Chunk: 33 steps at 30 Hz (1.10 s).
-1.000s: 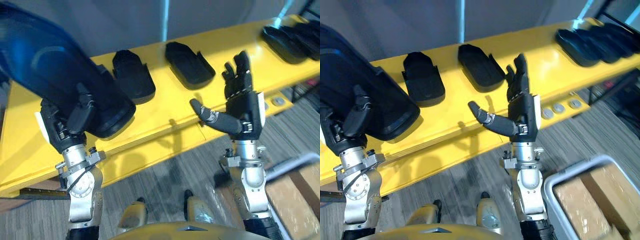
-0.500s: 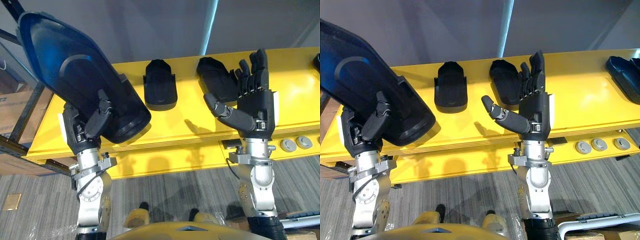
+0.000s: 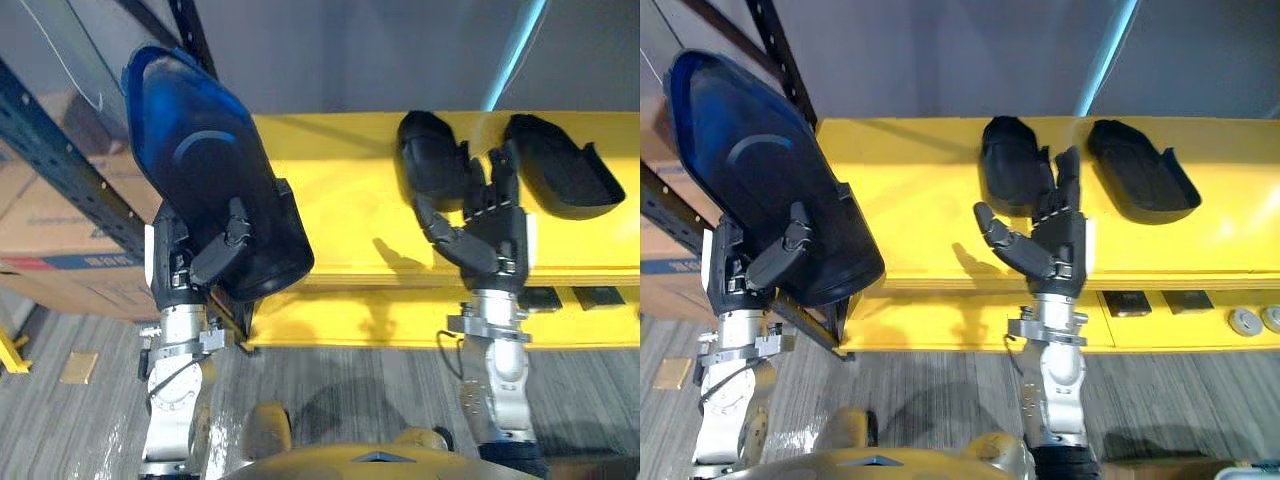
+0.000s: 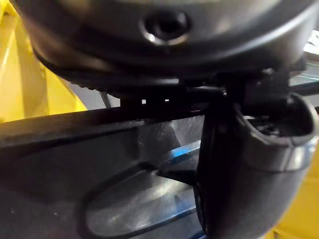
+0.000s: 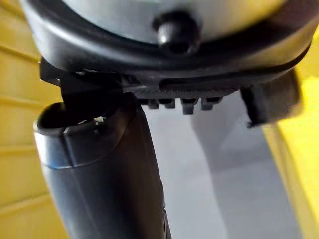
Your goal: Walk over and take three plastic housings, then place them on the shelf
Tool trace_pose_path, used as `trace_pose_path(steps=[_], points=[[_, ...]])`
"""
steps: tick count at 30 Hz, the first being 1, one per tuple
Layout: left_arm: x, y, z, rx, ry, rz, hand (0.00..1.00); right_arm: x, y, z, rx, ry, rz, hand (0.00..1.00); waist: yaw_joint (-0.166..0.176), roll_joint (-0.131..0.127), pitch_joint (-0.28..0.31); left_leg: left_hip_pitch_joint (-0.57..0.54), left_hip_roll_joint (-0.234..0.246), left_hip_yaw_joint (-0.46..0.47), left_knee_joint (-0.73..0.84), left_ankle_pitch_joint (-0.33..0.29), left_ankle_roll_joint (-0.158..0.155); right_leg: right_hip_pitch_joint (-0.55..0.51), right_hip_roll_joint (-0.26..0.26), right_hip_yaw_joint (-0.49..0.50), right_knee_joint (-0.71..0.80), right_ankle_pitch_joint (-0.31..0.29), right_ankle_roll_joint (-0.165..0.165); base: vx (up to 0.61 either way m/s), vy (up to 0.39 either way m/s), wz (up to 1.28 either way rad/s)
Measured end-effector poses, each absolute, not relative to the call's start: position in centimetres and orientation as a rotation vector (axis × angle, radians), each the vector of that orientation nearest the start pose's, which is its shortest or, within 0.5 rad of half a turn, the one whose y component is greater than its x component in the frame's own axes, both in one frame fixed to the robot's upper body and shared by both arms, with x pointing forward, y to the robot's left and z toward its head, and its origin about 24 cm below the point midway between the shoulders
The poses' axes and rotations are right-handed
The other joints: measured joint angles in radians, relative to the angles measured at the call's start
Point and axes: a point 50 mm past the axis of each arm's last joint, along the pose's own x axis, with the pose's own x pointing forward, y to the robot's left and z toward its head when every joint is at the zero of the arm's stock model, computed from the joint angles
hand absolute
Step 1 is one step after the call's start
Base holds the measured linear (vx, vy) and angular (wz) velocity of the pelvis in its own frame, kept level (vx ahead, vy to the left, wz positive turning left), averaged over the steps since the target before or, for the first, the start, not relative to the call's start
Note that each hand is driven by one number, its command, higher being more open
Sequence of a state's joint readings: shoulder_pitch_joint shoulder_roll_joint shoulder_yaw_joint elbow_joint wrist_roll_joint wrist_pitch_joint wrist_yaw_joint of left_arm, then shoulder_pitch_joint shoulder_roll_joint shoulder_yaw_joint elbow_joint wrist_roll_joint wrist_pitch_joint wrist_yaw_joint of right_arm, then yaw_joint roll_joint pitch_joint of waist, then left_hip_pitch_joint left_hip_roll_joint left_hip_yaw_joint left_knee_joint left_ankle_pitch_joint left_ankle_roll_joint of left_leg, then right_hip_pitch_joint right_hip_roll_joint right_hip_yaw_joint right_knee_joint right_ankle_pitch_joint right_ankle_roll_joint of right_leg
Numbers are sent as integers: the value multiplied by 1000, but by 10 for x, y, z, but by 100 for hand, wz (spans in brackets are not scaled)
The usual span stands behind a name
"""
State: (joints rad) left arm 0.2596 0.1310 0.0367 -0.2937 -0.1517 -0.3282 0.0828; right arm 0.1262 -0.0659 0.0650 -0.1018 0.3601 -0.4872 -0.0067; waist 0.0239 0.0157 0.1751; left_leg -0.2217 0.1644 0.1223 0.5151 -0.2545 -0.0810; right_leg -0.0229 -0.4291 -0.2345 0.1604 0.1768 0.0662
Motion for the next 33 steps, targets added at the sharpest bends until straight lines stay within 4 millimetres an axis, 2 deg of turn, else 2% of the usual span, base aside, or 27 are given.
trace_pose_path(steps=[1,2,3,4,5,6,7,9,12,16,20,21,22,25,28,33], points=[[196,193,88,-5,-368,137,0,218,-164,77,310,-444,-47,100,-2,-2,-1,11,-2,2,-19,9,12,2,24,-1,16,-23,21,23,379,-23],[200,192,90,5,-368,108,0,217,-163,76,310,-439,-48,100,-8,-5,-3,33,-12,-1,-66,30,26,12,95,26,32,-107,72,85,139,2],[203,191,93,10,-379,92,0,217,-164,77,308,-445,-50,100,-10,-7,-4,42,-20,-1,-91,49,24,20,131,38,27,-149,87,104,148,22],[211,186,101,9,-408,50,0,216,-167,82,293,-468,-59,100,-26,-8,-6,46,-45,-14,-138,80,34,35,184,49,-8,-201,85,78,106,37],[218,181,107,-12,-427,15,0,215,-169,86,276,-486,-67,100,-35,-22,-14,51,-72,-17,-177,106,42,47,200,45,-51,-206,72,103,117,40],[224,175,113,-18,-448,-31,0,215,-172,91,261,-508,-71,100,-39,-18,-14,54,-101,-14,-216,131,50,57,191,45,-87,-199,69,92,106,32],[229,169,117,-19,-456,-60,0,215,-173,92,254,-514,-69,100,-53,-9,-14,53,-115,-14,-233,144,55,59,182,54,-99,-187,80,76,81,19],[231,160,117,-8,-445,-105,0,215,-175,92,249,-513,-72,100,-59,-4,-17,65,-113,-15,-251,153,52,60,187,74,-100,-185,78,28,21,3],[232,150,111,-9,-404,-147,0,213,-182,102,214,-541,-56,100,-65,-2,-18,94,-96,-15,-310,183,32,60,213,82,-102,-173,69,-10,-41,-8],[236,154,106,36,-358,-108,0,211,-187,121,153,-605,-5,100,-82,0,-18,127,-88,5,-416,246,17,36,225,105,-103,-173,69,-82,-73,-11],[258,168,99,78,-305,7,0,217,-188,134,109,-648,35,100,-95,15,6,127,-88,33,-490,296,15,-9,231,132,-107,-178,60,-135,-34,-16],[262,177,102,72,-309,60,0,219,-188,138,103,-664,47,100,-109,27,23,128,-86,38,-523,324,14,-32,236,139,-100,-184,49,-190,-24,-10],[264,179,106,65,-322,77,0,220,-188,139,102,-670,48,100,-109,31,31,128,-84,42,-534,334,12,-45,239,147,-92,-184,49,-170,-16,-18],[291,195,133,70,-406,173,0,223,-191,146,86,-693,65,100,-111,46,77,128,-81,61,-569,377,10,-91,244,169,-56,-182,48,-111,1,-15],[313,213,157,126,-446,237,0,226,-189,153,56,-717,116,100,-129,43,102,126,-83,74,-588,392,13,-114,245,187,-41,-173,56,-58,15,-13],[328,221,182,128,-491,247,0,230,-182,158,36,-728,194,100,-143,36,148,127,-85,77,-588,404,21,-136,242,195,-2,-178,57,7,-4,-2]])
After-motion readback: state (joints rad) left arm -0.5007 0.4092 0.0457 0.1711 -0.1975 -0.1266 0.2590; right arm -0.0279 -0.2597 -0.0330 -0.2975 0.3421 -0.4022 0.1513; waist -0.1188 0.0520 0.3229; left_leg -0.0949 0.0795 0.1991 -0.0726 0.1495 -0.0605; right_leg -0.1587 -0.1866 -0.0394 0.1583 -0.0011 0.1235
